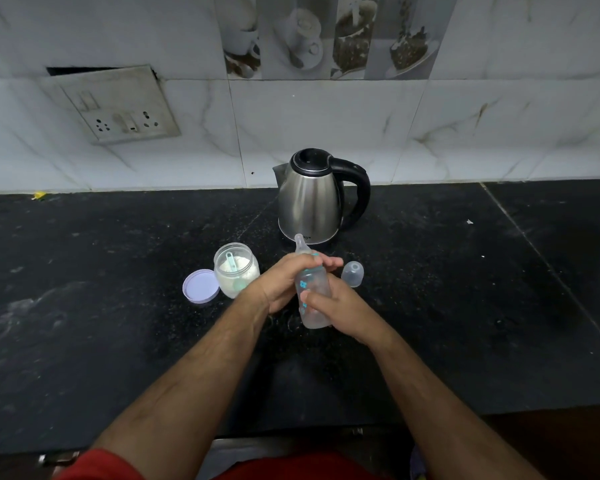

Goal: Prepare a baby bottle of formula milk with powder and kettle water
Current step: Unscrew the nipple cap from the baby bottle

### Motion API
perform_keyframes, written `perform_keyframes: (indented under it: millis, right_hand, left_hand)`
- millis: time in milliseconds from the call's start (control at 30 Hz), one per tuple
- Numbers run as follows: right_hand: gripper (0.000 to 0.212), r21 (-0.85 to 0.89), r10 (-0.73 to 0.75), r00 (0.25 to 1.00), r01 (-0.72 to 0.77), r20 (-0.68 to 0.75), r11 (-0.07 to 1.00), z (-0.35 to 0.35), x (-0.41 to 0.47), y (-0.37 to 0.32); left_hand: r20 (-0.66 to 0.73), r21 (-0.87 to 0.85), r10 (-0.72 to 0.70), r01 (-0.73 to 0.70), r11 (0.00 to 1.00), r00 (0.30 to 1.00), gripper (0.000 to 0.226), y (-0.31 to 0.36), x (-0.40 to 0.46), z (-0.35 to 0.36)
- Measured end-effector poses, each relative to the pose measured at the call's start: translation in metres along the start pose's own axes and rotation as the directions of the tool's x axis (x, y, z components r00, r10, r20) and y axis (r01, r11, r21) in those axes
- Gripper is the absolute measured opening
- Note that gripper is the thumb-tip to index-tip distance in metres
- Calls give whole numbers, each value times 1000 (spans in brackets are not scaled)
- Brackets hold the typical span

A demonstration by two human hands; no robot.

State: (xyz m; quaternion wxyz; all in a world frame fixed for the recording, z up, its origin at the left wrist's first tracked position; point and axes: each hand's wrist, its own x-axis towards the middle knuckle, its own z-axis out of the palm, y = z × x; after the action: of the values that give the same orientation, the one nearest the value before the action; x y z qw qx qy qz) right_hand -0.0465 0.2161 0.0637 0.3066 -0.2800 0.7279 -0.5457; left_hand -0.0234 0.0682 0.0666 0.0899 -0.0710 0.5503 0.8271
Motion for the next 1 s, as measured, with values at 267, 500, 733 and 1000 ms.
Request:
perform_keyframes:
  millis: [267,500,733,1000]
  right_hand:
    - [58,-401,41,956,-161,-291,902,18,-1,7]
    - [54,-614,2,907,-288,-422,735,23,2,15]
    - [43,-226,102,946,-177,-307,958,7,-5,11]
    - [38,-542,29,858,-350,-513,764,14,-10,2]
  left_hand:
    - [-178,102,51,-33,994,983,17,-1,-5,7]
    - [-413,79,-18,55,995,911,39,-21,1,22]
    - [-87,55,52,-47,997,995,37,-4,-10,-8]
    - [-314,190,223,-169,967,923,14,-10,-8,20]
